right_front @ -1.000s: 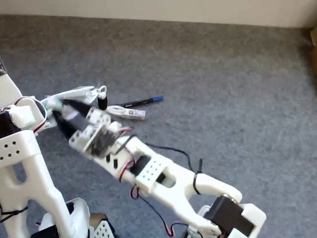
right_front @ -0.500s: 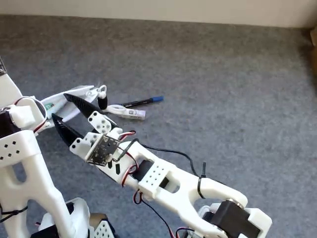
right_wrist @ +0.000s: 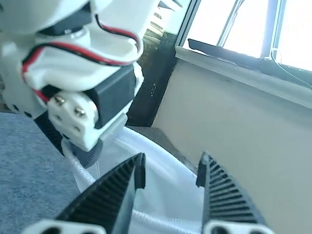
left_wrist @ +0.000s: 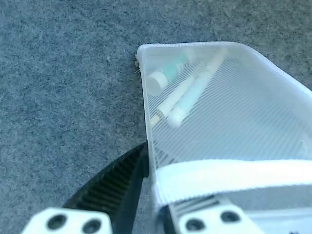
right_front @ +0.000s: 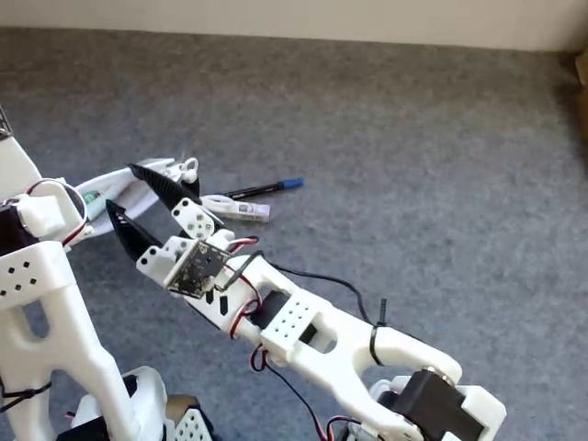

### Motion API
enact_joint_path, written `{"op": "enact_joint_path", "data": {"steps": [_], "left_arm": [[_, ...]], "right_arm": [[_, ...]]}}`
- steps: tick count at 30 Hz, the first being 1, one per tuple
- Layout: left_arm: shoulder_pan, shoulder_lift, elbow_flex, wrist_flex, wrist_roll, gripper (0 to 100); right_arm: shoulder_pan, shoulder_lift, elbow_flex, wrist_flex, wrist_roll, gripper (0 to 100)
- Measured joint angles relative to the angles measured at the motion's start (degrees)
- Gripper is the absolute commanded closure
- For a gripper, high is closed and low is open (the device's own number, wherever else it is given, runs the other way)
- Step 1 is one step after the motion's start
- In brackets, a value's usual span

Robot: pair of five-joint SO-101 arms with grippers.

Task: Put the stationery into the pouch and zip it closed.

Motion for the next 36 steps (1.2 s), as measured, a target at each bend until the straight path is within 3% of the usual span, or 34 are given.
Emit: {"op": "enact_joint_path", "data": {"steps": [11,21,36], "left_arm": [[0.0,0.0,0.0,0.0,0.0,99],[0.0,0.0,0.0,0.0,0.0,99],[-1.58,0.0,0.0,0.0,0.0,99]], "right_arm": [[4.84,-15.38,-8.0,34.64,-0.35,83.2],[13.01,-17.05,-26.02,65.32,-14.07,83.2],[15.91,-17.05,-34.64,74.11,-20.22,83.2]]}}
